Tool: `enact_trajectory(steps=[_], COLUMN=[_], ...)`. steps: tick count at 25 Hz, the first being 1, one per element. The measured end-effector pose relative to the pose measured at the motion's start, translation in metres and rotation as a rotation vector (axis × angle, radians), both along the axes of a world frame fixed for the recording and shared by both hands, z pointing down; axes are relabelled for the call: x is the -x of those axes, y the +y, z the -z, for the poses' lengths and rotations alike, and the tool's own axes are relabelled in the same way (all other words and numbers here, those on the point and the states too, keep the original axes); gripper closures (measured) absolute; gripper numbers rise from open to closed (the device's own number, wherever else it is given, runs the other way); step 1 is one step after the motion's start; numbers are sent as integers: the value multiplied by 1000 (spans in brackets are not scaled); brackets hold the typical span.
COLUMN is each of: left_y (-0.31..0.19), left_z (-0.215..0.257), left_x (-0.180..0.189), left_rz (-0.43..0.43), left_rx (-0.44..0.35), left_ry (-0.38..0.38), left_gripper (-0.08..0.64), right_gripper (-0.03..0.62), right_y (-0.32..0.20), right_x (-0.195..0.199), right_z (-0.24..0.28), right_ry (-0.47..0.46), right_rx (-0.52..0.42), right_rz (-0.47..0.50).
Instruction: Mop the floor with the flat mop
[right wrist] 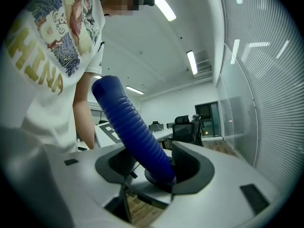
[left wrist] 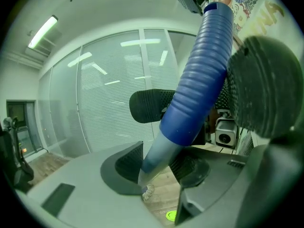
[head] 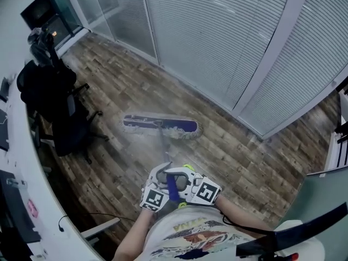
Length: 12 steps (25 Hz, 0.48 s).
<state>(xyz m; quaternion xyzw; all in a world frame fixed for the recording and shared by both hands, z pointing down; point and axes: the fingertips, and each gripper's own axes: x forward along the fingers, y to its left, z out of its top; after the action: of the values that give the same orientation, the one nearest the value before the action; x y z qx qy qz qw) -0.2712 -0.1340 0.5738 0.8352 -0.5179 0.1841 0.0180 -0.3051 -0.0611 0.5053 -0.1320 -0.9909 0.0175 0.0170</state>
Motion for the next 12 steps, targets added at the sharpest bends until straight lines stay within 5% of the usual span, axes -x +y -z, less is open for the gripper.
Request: enact_trajectory(steps=[12], left_y=[-253], left_z=[-7], left_x=[93], left_rz=[75], left_rx=[46], left_ry=[5], left_gripper=[413], right_gripper=[357], right_y=[-255], right_x=[86], right_z=[-3], right_ry=[-1], right_rx=[89], right_rz=[13])
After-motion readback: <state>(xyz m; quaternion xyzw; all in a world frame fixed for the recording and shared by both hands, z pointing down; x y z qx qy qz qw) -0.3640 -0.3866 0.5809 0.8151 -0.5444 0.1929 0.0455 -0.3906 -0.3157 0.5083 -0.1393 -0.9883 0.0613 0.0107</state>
